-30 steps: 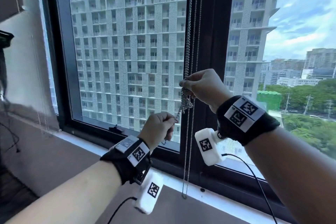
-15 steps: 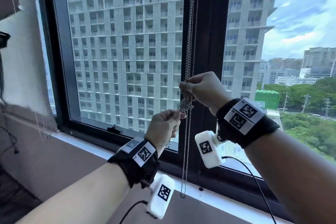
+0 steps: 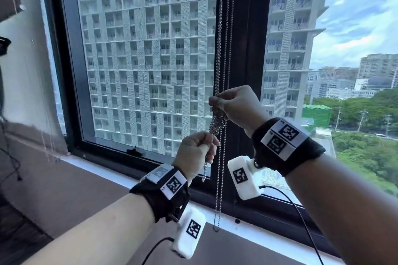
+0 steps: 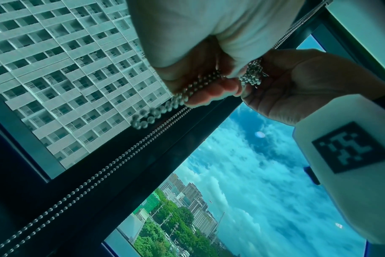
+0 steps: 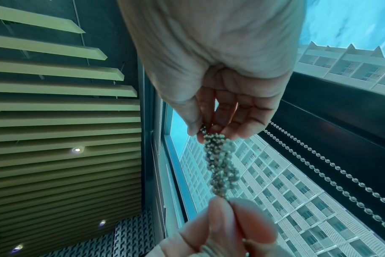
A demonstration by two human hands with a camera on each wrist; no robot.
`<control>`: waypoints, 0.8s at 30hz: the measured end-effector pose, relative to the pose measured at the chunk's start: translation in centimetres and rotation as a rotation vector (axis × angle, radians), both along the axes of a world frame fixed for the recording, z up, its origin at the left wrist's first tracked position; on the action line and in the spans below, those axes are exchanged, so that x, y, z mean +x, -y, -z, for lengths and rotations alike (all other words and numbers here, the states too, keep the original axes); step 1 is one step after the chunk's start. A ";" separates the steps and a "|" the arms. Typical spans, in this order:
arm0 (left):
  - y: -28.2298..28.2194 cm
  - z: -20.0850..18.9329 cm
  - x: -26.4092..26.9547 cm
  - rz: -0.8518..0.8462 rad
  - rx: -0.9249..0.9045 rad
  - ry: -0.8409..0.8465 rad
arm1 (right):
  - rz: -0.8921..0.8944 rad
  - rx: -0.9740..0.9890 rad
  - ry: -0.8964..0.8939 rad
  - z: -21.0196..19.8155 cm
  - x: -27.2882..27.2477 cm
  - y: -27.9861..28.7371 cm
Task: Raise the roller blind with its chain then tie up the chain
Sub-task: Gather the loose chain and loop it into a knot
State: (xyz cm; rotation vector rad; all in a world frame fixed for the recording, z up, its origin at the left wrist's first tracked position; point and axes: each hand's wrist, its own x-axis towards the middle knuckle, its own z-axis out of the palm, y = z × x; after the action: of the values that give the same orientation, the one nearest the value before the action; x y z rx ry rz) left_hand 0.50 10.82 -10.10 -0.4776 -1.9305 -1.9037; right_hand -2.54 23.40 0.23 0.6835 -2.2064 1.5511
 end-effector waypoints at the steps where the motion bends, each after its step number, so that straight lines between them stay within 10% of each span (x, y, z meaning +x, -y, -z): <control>1: 0.0 0.0 0.0 -0.002 -0.014 -0.005 | -0.001 -0.001 0.000 0.0 0.0 0.0; 24: 2.5 -5.1 -2.4 -0.313 -0.520 0.026 | 0.207 0.195 -0.067 -0.5 -2.5 0.7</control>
State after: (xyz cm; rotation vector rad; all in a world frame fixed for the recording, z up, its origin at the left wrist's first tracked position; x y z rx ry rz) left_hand -1.95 8.36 -4.96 -0.2669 -2.3553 -1.2159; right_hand -5.09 22.67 0.75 0.5327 -2.3154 1.2070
